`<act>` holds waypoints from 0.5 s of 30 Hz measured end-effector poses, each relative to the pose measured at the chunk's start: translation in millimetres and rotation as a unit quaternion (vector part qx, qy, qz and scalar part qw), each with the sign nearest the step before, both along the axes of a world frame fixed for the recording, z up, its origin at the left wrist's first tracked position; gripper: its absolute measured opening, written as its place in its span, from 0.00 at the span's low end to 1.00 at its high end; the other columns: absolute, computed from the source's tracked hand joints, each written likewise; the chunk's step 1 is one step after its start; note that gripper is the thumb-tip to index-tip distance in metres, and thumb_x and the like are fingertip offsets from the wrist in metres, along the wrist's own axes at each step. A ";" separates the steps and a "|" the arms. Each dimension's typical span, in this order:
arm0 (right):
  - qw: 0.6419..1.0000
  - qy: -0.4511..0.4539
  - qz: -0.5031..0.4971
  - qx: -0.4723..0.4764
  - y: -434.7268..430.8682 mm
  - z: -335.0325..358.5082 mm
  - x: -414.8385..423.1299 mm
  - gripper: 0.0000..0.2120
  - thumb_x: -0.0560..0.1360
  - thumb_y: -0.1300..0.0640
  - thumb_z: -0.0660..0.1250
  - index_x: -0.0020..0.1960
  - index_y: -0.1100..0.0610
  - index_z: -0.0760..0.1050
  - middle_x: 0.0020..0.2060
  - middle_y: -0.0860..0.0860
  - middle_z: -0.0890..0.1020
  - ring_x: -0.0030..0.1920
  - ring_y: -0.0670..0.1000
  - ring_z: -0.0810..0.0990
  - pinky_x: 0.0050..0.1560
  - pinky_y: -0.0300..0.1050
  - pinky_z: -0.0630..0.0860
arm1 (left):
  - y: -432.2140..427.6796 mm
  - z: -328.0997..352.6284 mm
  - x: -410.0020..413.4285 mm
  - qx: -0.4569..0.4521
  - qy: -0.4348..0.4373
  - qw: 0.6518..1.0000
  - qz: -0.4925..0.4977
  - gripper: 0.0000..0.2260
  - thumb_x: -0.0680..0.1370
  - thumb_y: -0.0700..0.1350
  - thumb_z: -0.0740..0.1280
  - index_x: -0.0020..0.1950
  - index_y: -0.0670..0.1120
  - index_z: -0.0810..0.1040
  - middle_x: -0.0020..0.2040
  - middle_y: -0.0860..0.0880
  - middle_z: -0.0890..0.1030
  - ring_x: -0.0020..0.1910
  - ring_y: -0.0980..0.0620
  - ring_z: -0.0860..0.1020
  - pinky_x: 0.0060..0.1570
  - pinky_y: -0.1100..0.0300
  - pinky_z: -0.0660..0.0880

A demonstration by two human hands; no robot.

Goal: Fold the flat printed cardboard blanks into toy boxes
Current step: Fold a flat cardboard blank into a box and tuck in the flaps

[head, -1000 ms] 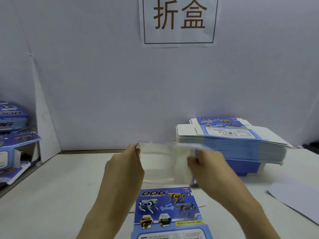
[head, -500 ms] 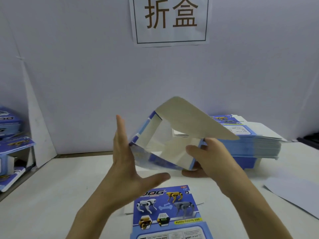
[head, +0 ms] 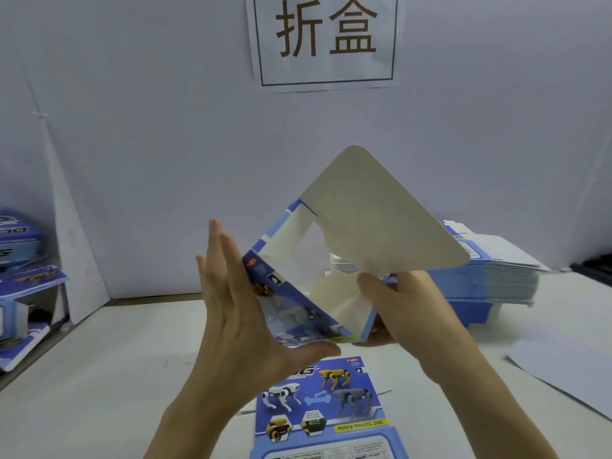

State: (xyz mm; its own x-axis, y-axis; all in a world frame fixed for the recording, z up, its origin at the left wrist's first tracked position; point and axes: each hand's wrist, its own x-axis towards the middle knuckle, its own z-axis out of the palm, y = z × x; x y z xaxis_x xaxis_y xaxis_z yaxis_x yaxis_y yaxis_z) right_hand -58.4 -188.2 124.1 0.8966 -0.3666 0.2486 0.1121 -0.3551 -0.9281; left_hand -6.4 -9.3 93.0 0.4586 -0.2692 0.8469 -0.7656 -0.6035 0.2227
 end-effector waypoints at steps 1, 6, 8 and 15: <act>1.000 -0.012 -0.007 -0.016 2.4 0.5 -1.4 0.08 0.75 0.55 0.63 0.46 0.59 0.74 0.40 0.62 0.81 0.44 0.65 0.81 0.45 0.65 0.80 | -0.9 -0.2 1.2 0.023 0.030 0.999 0.019 0.68 0.55 0.73 0.72 0.76 0.44 0.32 0.77 0.37 0.44 0.76 0.33 0.50 0.67 0.27 0.57; 0.999 -0.023 -0.025 -0.036 0.9 0.1 -1.3 0.09 0.77 0.54 0.60 0.48 0.60 0.72 0.42 0.62 0.80 0.45 0.64 0.80 0.46 0.65 0.79 | -10.9 2.9 -3.7 0.103 0.095 0.986 0.086 0.67 0.55 0.84 0.53 0.76 0.38 0.36 0.77 0.34 0.43 0.76 0.36 0.43 0.71 0.33 0.41; 0.999 -0.017 -0.020 -0.029 1.0 -2.0 0.5 0.08 0.77 0.55 0.60 0.47 0.59 0.73 0.41 0.60 0.81 0.45 0.62 0.81 0.46 0.62 0.80 | -15.4 3.1 -8.3 0.036 0.044 0.998 0.032 0.64 0.57 0.79 0.62 0.76 0.46 0.33 0.76 0.42 0.48 0.75 0.36 0.49 0.69 0.31 0.49; 0.989 -0.140 0.019 0.038 -12.7 7.6 -3.1 0.04 0.73 0.51 0.72 0.46 0.50 0.80 0.42 0.48 0.84 0.43 0.50 0.84 0.47 0.51 0.81 | 9.0 9.2 -4.7 -0.007 0.099 0.992 -0.077 0.63 0.56 0.62 0.74 0.73 0.60 0.27 0.71 0.61 0.49 0.73 0.54 0.56 0.66 0.46 0.69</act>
